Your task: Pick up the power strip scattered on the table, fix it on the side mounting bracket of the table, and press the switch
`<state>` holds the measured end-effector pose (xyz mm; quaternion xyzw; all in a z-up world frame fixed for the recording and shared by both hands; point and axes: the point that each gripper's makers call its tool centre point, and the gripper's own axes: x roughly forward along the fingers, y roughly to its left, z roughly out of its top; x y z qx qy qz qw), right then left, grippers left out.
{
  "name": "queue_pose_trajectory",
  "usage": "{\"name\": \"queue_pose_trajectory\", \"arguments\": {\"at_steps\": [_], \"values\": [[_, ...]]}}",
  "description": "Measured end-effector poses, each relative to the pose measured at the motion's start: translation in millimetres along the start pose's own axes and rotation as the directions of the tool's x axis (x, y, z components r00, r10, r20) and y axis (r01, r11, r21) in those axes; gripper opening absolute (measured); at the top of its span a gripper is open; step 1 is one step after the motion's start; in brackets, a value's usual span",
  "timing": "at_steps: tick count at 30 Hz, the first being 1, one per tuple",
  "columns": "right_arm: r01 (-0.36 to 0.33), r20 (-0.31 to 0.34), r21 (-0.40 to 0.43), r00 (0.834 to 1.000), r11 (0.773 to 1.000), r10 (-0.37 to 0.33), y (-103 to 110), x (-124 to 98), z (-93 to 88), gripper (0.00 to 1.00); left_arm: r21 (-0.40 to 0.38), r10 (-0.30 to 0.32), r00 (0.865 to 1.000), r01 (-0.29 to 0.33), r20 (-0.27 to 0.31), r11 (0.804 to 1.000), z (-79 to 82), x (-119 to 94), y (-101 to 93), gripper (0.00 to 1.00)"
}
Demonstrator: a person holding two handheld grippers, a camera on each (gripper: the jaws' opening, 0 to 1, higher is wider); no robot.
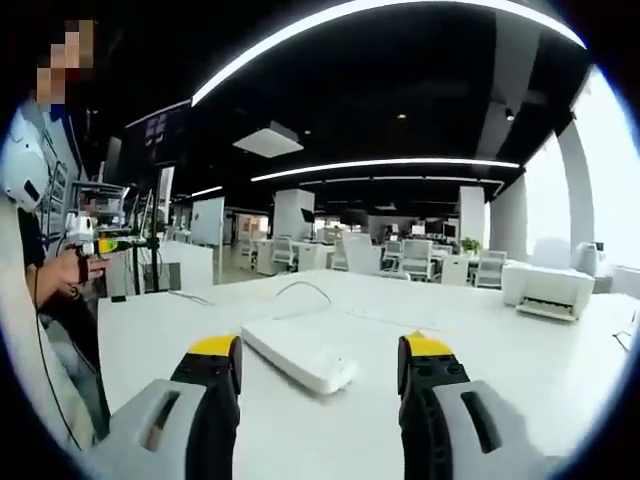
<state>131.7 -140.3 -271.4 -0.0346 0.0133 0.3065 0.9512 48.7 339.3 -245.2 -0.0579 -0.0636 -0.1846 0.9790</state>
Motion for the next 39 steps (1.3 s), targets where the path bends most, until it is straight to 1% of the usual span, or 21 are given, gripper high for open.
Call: {"name": "queue_pose_trajectory", "arguments": {"at_steps": [2, 3, 6, 8, 15, 18, 22, 28, 34, 39], "values": [[0.005, -0.002, -0.008, 1.000, 1.000, -0.005, -1.8, 1.8, 1.3, 0.59, -0.008, -0.031, 0.999, 0.031, -0.029, 0.999, -6.0, 1.0, -4.1, 0.81], [0.000, -0.001, -0.015, 1.000, 1.000, 0.000, -1.3, 2.8, 1.8, 0.59, -0.015, -0.035, 0.999, 0.035, -0.039, 0.999, -7.7, 1.1, -4.0, 0.81], [-0.017, -0.001, -0.028, 1.000, 0.999, 0.017, -0.8, 7.0, 2.7, 0.59, -0.018, -0.040, 0.998, 0.039, -0.039, 0.999, -8.1, 0.8, -4.1, 0.81], [-0.048, -0.008, -0.016, 0.999, 0.999, 0.048, -0.3, 11.0, 1.1, 0.57, -0.019, -0.040, 0.999, 0.039, -0.034, 0.999, -7.3, 0.5, -3.4, 0.81], [-0.103, -0.016, -0.002, 0.995, 0.995, 0.103, -6.5, 20.8, -4.3, 0.60, -0.009, -0.044, 0.998, 0.044, -0.040, 0.999, -5.9, -1.2, -3.5, 0.81], [-0.123, -0.026, -0.003, 0.992, 0.992, 0.123, -8.0, 25.1, -7.6, 0.61, -0.006, -0.037, 0.999, 0.037, -0.040, 0.999, -5.9, -2.2, -1.2, 0.80], [-0.154, -0.076, -0.022, 0.986, 0.988, 0.152, -10.2, 33.1, -19.2, 0.62, -0.005, -0.031, 0.998, 0.031, -0.047, 1.000, -6.4, -2.7, 1.1, 0.80], [-0.190, -0.109, -0.021, 0.976, 0.982, 0.186, -17.6, 46.0, -32.9, 0.63, 0.007, -0.043, 0.996, 0.044, -0.073, 0.999, -9.8, -1.2, -3.2, 0.80], [-0.219, -0.169, -0.028, 0.963, 0.975, 0.212, -20.0, 63.4, -54.8, 0.63, 0.005, -0.045, 0.995, 0.045, -0.091, 0.999, -13.8, 1.1, -6.4, 0.81], [-0.243, -0.185, -0.025, 0.954, 0.970, 0.234, -23.2, 69.9, -61.5, 0.63, 0.007, -0.033, 0.996, 0.034, -0.087, 0.999, -13.2, 0.7, -6.6, 0.82]]}}
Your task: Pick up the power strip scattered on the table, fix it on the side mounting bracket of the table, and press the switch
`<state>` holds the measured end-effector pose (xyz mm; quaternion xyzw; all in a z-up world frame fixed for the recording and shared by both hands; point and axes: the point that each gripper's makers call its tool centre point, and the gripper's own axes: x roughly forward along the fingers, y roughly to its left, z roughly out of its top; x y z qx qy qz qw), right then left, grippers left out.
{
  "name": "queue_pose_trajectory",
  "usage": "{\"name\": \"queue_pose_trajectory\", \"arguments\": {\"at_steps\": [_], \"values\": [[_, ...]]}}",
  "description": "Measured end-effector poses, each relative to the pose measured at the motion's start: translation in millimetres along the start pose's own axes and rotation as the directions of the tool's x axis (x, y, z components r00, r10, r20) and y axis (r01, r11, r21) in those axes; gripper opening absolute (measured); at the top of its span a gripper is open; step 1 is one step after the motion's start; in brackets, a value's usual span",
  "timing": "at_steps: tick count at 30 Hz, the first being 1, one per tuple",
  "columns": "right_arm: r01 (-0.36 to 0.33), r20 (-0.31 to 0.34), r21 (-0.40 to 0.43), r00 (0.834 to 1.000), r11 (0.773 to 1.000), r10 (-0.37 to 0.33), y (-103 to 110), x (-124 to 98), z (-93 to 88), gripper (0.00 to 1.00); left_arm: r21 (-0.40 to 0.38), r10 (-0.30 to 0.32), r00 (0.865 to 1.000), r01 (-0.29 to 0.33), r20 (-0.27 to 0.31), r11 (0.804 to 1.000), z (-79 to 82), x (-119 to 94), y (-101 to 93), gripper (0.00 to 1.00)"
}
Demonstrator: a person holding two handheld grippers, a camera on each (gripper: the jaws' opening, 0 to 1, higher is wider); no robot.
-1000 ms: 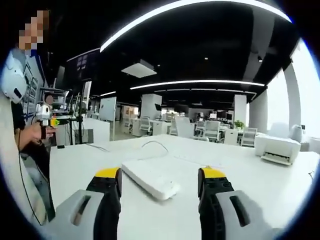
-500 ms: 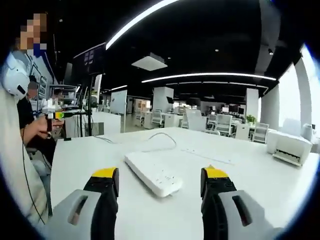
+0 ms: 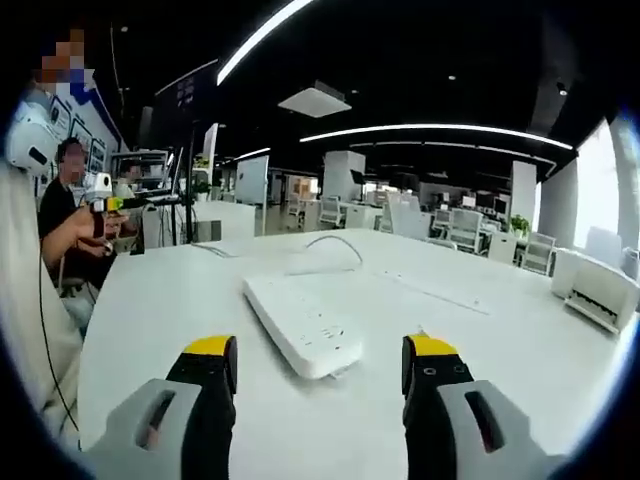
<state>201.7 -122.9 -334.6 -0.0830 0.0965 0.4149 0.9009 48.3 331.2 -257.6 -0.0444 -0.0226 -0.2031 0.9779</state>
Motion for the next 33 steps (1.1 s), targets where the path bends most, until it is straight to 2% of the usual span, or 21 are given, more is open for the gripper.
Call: {"name": "queue_pose_trajectory", "arguments": {"at_steps": [7, 13, 15, 17, 23, 33], "values": [[-0.045, -0.022, -0.013, 0.999, 0.999, 0.045, -8.3, 12.2, -6.3, 0.64, 0.009, 0.010, 1.000, -0.010, -0.007, 1.000, 0.8, -1.2, -1.7, 0.82], [-0.081, -0.014, 0.003, 0.997, 0.997, 0.081, -16.5, 22.7, -10.7, 0.64, 0.005, 0.017, 1.000, -0.017, -0.005, 1.000, -0.7, -2.1, -3.1, 0.82], [-0.100, -0.024, 0.012, 0.995, 0.995, 0.101, -12.9, 27.2, -13.4, 0.65, 0.003, 0.020, 1.000, -0.020, -0.003, 1.000, -1.4, -1.8, -3.4, 0.83], [-0.136, -0.009, 0.026, 0.991, 0.990, 0.136, -7.6, 31.0, -13.9, 0.68, -0.005, 0.018, 1.000, -0.018, 0.000, 1.000, -1.9, -1.2, -4.6, 0.83], [-0.211, 0.033, 0.028, 0.977, 0.977, 0.210, 6.3, 39.4, -10.1, 0.68, -0.002, 0.014, 1.000, -0.014, -0.014, 1.000, -4.2, -0.6, -6.9, 0.83], [-0.239, 0.085, 0.052, 0.968, 0.970, 0.235, 3.0, 47.7, -4.5, 0.67, 0.002, 0.026, 0.999, -0.026, -0.019, 1.000, -0.1, -0.7, -1.7, 0.83]]}}
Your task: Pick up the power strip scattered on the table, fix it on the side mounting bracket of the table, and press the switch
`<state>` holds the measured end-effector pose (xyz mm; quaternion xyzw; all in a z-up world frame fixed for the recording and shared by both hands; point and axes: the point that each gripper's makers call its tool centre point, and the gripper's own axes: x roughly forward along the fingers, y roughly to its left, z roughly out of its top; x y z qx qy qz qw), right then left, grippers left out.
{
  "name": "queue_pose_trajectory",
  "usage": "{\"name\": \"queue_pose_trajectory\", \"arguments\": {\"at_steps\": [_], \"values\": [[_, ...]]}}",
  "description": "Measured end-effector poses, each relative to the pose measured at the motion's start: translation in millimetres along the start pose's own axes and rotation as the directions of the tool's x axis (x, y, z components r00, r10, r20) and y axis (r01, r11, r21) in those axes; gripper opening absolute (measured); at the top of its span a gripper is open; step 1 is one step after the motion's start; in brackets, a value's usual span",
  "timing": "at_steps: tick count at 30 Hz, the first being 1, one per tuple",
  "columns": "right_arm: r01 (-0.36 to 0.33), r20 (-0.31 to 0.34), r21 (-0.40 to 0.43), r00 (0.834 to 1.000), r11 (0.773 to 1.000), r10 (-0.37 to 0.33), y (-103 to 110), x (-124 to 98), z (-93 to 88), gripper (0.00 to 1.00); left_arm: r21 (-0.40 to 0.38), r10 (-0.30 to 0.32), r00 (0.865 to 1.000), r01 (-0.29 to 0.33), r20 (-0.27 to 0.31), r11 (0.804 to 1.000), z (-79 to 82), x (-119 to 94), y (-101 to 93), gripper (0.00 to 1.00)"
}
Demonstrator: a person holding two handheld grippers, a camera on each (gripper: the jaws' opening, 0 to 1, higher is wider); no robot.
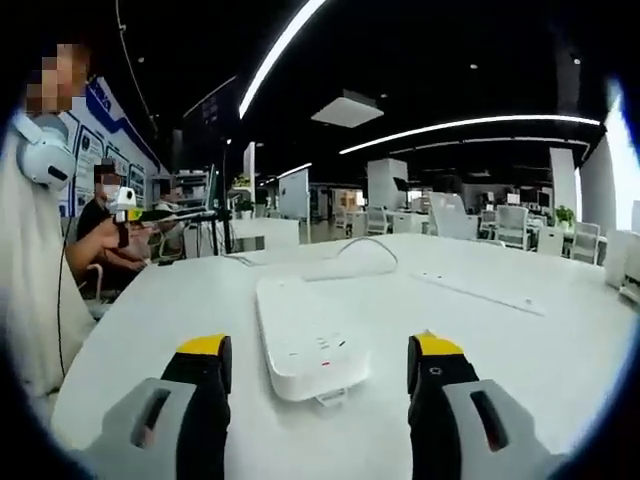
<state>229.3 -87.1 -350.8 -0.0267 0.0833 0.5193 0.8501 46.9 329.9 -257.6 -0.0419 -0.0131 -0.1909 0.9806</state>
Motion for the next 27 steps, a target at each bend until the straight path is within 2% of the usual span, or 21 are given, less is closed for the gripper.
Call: {"name": "queue_pose_trajectory", "arguments": {"at_steps": [4, 9, 13, 18, 22, 27], "values": [[-0.005, -0.054, -0.019, 0.999, 1.000, 0.004, 0.8, -0.3, -3.9, 0.66, 0.001, 0.003, 1.000, -0.003, 0.003, 1.000, 1.5, 0.8, 1.6, 0.83], [-0.048, -0.119, -0.037, 0.992, 0.998, 0.043, -1.2, 0.5, -9.5, 0.66, -0.002, -0.005, 1.000, 0.005, 0.000, 1.000, -1.4, 4.7, -2.1, 0.83], [-0.073, -0.168, -0.056, 0.984, 0.996, 0.063, -0.6, 7.1, -11.7, 0.66, 0.000, -0.015, 1.000, 0.015, -0.013, 1.000, -4.9, 6.1, -5.2, 0.83], [-0.119, -0.242, -0.078, 0.965, 0.990, 0.097, 0.7, 15.7, -19.4, 0.67, 0.002, -0.018, 1.000, 0.018, -0.013, 1.000, -4.1, 5.8, -7.2, 0.83], [-0.143, -0.244, -0.074, 0.962, 0.987, 0.122, 2.1, 21.3, -23.8, 0.68, 0.001, -0.017, 1.000, 0.017, -0.007, 1.000, -3.2, 4.8, -7.1, 0.83], [-0.140, -0.274, -0.073, 0.955, 0.987, 0.115, -2.1, 23.4, -36.6, 0.67, 0.000, -0.013, 1.000, 0.013, -0.010, 1.000, -4.2, 4.2, -5.5, 0.83]]}}
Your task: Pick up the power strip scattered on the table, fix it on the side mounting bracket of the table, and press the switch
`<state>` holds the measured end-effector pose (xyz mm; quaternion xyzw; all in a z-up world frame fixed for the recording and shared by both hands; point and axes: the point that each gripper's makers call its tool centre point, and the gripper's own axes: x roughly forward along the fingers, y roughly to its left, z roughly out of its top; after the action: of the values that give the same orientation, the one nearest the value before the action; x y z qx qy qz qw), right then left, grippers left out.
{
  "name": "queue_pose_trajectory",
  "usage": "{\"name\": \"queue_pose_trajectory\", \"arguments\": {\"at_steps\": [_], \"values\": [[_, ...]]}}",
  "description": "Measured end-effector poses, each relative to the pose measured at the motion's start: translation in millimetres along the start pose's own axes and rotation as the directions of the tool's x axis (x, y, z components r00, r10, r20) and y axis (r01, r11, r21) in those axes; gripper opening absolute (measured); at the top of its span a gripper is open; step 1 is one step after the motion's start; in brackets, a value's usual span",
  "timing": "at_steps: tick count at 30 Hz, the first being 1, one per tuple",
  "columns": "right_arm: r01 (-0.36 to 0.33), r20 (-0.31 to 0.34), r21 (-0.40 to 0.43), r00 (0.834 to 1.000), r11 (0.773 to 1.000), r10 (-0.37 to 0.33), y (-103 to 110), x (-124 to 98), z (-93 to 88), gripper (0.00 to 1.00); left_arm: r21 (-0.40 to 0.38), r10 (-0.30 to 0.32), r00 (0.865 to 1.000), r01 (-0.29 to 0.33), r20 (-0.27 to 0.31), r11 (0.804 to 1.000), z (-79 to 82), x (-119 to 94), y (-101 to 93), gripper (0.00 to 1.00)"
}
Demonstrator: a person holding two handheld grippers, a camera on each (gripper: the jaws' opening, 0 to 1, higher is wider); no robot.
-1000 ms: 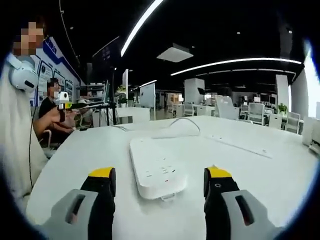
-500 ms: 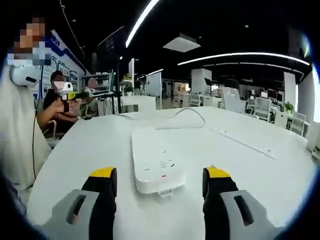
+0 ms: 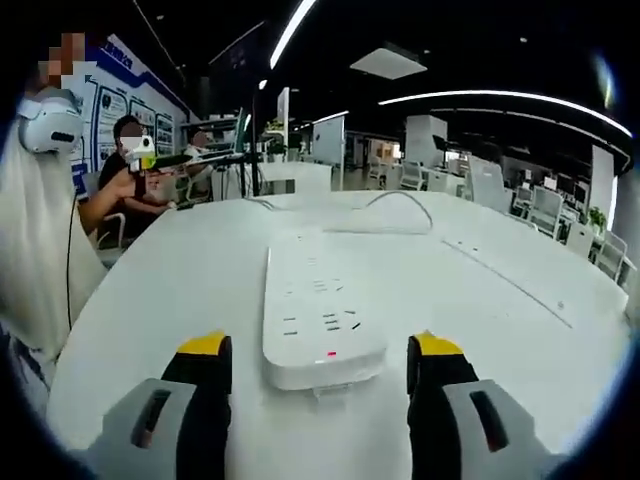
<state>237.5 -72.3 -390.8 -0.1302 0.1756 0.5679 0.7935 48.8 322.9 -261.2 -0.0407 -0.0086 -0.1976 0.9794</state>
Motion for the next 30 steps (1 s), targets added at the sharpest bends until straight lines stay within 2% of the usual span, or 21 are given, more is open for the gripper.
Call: {"name": "queue_pose_trajectory", "arguments": {"at_steps": [10, 18, 27, 30], "values": [[0.002, -0.007, 0.009, 1.000, 1.000, -0.002, -3.1, 3.1, -4.1, 0.64, -0.013, -0.010, 1.000, 0.010, 0.000, 1.000, -4.8, 2.7, -4.1, 0.84], [0.009, -0.003, 0.003, 1.000, 1.000, -0.009, -5.7, 5.7, -3.4, 0.61, -0.020, 0.002, 1.000, -0.002, 0.001, 1.000, -5.0, 0.8, -0.3, 0.84], [-0.002, 0.023, 0.009, 1.000, 1.000, 0.002, -5.3, 11.4, 1.0, 0.57, -0.022, 0.003, 1.000, -0.004, -0.002, 1.000, -5.4, 0.5, -1.6, 0.84], [0.001, 0.014, -0.005, 1.000, 1.000, -0.001, -5.5, 13.0, -0.3, 0.54, -0.021, -0.002, 1.000, 0.002, -0.010, 1.000, -6.7, -0.5, -3.9, 0.84]]}}
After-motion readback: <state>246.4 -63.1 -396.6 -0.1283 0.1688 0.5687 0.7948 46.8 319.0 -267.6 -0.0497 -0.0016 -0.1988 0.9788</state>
